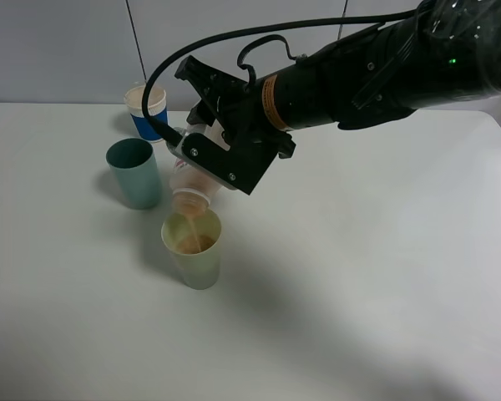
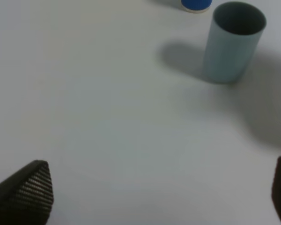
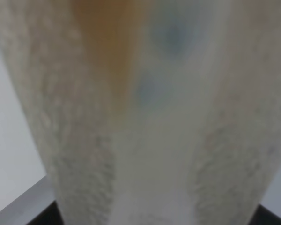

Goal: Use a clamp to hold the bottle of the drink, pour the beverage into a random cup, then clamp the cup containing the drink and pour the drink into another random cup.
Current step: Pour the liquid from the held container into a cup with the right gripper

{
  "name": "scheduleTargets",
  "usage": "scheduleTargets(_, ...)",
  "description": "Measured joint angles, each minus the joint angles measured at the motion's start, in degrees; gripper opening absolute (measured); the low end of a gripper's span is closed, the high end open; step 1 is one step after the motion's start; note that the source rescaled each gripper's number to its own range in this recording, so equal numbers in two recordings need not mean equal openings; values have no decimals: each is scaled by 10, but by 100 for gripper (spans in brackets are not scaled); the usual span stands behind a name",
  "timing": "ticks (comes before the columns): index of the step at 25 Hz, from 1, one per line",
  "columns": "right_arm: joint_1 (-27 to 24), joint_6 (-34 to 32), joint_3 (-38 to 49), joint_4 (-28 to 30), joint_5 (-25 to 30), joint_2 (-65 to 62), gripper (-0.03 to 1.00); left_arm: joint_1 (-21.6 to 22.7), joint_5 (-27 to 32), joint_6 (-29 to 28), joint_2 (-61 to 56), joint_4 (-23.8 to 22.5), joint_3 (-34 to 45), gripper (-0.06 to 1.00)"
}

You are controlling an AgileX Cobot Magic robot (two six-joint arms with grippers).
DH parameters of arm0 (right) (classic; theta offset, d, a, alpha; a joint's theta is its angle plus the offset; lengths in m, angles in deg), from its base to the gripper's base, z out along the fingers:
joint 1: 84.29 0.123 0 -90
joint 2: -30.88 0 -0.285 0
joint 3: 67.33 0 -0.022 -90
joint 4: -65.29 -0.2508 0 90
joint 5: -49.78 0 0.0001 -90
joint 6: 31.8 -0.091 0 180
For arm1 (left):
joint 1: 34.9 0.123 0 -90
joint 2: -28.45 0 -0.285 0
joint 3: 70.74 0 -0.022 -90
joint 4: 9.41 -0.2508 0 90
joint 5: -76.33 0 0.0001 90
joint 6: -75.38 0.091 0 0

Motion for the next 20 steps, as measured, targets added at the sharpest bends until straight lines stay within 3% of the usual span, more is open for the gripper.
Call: scheduleTargets(20,0,50,0,0,-24,0,0,0,0,1,0,0,0,95)
